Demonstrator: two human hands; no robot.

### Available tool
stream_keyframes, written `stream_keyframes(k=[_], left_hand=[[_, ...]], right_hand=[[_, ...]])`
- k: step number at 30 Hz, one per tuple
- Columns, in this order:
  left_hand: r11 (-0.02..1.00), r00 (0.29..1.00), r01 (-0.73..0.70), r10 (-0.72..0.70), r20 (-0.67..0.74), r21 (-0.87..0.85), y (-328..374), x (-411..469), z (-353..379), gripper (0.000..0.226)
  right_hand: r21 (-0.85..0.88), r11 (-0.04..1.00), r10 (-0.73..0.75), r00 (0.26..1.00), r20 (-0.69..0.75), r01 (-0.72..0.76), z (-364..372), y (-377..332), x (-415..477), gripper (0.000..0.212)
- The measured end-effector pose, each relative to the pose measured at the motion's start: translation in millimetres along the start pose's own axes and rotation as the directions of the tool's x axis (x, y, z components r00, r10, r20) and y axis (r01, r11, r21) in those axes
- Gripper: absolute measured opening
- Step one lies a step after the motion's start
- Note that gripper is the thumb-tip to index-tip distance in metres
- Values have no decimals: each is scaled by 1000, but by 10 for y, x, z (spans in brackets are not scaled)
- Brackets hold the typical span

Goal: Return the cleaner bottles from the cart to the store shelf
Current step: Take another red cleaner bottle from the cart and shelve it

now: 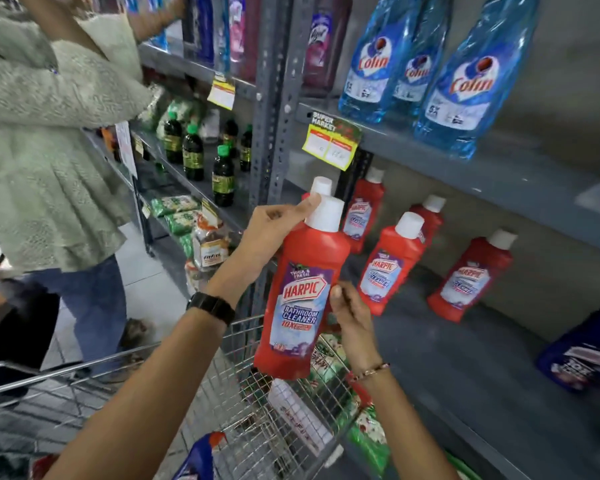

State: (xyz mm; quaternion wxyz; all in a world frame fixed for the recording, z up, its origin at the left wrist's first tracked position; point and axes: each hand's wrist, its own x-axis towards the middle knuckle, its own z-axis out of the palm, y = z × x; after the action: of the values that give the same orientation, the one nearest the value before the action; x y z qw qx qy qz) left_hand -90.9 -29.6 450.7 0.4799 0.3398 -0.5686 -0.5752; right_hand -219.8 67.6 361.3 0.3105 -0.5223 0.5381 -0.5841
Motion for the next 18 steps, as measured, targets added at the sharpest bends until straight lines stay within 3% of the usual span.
stream_keyframes(k=[3, 8, 11, 15, 18], left_hand=[[999, 997, 38, -38, 61, 0, -108, -1, 171, 32], [997, 988, 64, -58, 143, -37, -321, 53, 604, 31], [995, 961, 94, -86, 263, -16, -470, 121, 953, 27], [996, 921, 84, -86, 379, 20, -669, 215, 1546, 23], [996, 890, 86, -86, 448, 21, -827, 285, 1966, 21]], right_hand=[[15, 999, 52, 998, -27, -52, -167, 47, -105, 22], [-85, 995, 50, 992, -113, -60, -525, 144, -226, 16], [-152, 985, 43, 974, -224, -79, -817, 228, -262, 16], [-292, 948, 21, 944, -328, -122, -1319, 365, -220, 28], [-331, 926, 50, 925, -376, -184, -1698, 500, -138, 13]])
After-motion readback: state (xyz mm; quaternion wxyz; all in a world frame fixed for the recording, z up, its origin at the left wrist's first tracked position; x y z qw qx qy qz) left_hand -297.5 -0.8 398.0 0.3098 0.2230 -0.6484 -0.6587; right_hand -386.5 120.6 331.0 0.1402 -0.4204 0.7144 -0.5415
